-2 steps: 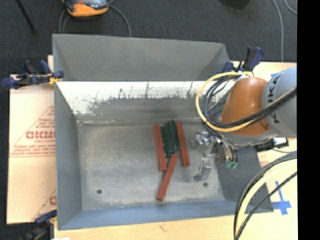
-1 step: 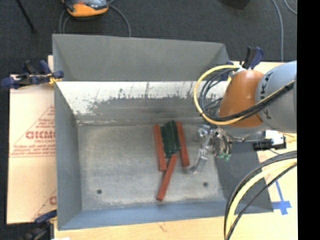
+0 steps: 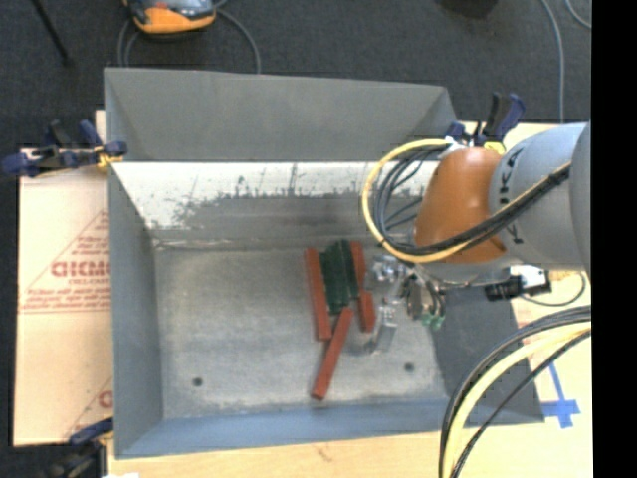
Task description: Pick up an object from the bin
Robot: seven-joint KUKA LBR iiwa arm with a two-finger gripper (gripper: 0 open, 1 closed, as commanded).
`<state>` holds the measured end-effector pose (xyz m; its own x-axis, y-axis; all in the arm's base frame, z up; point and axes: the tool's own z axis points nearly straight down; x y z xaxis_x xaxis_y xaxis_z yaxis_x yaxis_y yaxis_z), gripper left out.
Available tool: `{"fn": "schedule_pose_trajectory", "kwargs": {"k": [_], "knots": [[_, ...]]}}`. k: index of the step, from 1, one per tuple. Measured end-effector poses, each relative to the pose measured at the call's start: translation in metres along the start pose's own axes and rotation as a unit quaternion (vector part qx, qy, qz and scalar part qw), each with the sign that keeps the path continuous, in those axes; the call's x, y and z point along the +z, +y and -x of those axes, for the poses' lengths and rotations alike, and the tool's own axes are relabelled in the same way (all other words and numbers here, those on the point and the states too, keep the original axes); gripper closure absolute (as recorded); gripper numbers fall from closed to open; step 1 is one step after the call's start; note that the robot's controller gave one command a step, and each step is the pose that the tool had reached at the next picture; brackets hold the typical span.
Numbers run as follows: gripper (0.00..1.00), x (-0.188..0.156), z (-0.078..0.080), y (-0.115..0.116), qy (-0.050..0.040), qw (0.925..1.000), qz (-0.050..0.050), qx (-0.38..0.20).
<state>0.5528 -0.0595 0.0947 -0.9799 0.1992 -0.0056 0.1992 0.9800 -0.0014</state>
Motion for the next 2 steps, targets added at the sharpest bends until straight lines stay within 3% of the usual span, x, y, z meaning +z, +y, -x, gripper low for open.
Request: {"fn": "schedule_pose_trajectory", "kwargs": {"k": [1,2], "knots": [[0.00,0.0084,0.0007,0.0190,0.0013,0.9981,0.002,0.061],[0.00,0.0145,0.0097,0.0284,0.0019,0.9845,0.001,0.175]]}}
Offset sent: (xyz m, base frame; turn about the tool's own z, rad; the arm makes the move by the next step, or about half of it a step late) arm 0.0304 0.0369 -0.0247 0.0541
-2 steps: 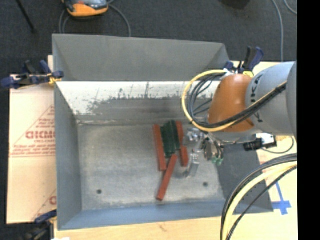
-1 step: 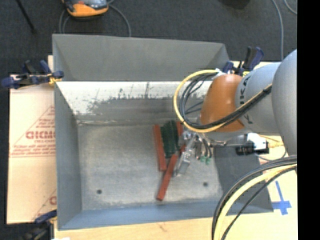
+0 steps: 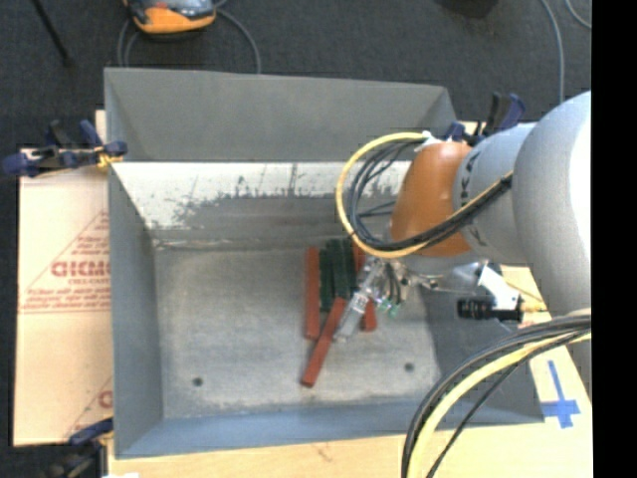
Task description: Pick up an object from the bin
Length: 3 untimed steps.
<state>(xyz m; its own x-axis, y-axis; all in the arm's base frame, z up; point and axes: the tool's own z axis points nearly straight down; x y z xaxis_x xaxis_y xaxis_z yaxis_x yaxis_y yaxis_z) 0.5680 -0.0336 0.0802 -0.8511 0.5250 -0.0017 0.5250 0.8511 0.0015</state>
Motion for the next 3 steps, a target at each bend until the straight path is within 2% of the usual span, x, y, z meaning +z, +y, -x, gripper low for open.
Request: {"fn": "schedule_pose_trajectory", "kwargs": {"k": [1,2,3], "knots": [[0.00,0.003,0.012,0.010,-0.0020,0.9905,-0.001,-0.137],[0.00,0.006,0.023,0.035,-0.0020,0.9745,-0.001,-0.224],[0.00,0.008,0.038,0.047,-0.0010,0.9925,0.001,-0.122]]}}
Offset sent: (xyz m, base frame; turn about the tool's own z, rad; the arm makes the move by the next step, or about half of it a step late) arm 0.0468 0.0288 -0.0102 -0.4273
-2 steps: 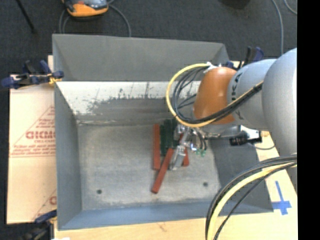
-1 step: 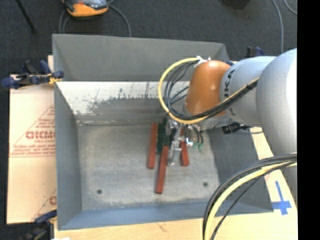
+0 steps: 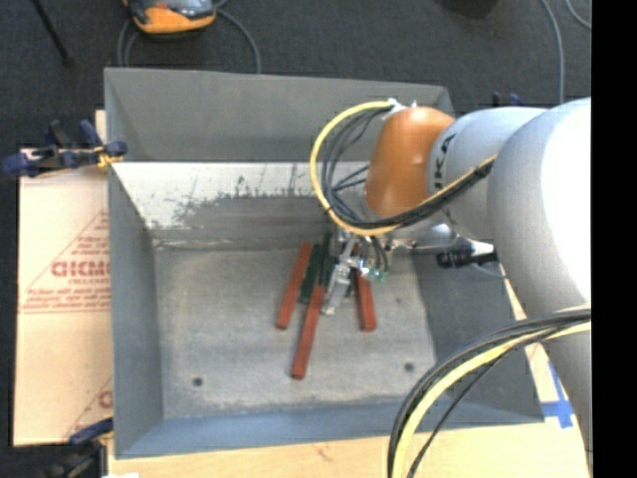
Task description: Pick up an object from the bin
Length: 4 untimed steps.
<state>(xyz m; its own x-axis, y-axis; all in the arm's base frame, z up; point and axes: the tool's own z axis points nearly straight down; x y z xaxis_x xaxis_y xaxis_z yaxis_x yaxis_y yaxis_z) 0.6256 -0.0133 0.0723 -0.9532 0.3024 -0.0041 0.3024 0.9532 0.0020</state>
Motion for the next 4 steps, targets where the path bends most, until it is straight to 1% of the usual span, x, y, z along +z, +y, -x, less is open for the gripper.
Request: {"fn": "schedule_pose_trajectory", "kwargs": {"k": [1,2,3,4], "knots": [[0.00,0.000,0.013,-0.001,-0.0008,0.9997,-0.001,-0.024],[0.00,0.000,0.012,0.029,-0.0027,0.9800,-0.002,-0.199],[0.00,-0.001,0.005,0.055,-0.0030,0.9634,0.000,-0.268],[0.00,0.001,-0.029,0.080,-0.0004,0.9825,0.000,-0.186]]}}
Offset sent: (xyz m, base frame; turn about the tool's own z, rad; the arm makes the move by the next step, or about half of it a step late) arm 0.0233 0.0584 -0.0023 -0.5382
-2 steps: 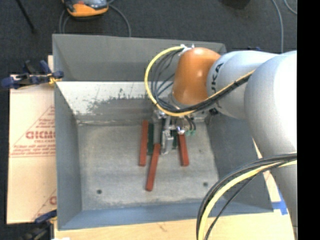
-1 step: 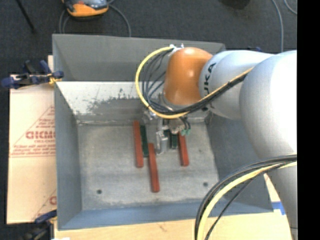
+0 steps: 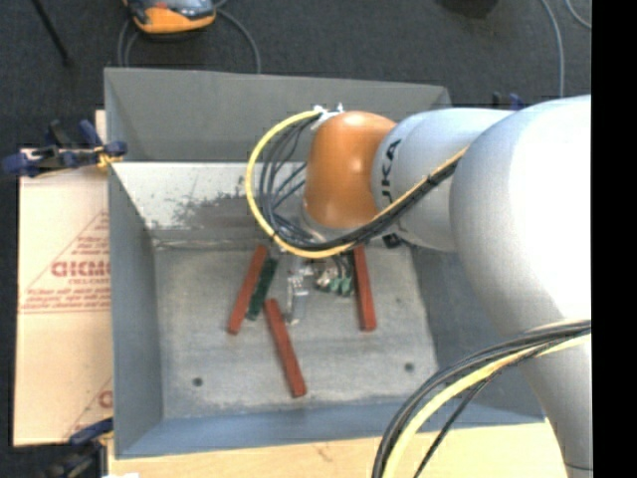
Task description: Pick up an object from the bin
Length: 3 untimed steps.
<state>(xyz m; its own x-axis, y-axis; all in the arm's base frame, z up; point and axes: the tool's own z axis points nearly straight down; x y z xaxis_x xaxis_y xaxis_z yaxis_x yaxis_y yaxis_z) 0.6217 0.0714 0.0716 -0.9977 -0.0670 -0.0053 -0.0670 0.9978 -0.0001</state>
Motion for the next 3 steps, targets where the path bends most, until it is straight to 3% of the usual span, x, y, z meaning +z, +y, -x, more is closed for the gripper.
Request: {"fn": "schedule_pose_trajectory", "kwargs": {"k": [1,2,3], "knots": [[0.00,0.001,-0.006,0.026,0.0012,0.9999,0.000,0.011],[0.00,0.000,0.006,0.053,0.0002,0.9990,0.000,0.046],[1.00,0.000,0.005,0.076,0.0007,0.9916,0.000,-0.129]]}}
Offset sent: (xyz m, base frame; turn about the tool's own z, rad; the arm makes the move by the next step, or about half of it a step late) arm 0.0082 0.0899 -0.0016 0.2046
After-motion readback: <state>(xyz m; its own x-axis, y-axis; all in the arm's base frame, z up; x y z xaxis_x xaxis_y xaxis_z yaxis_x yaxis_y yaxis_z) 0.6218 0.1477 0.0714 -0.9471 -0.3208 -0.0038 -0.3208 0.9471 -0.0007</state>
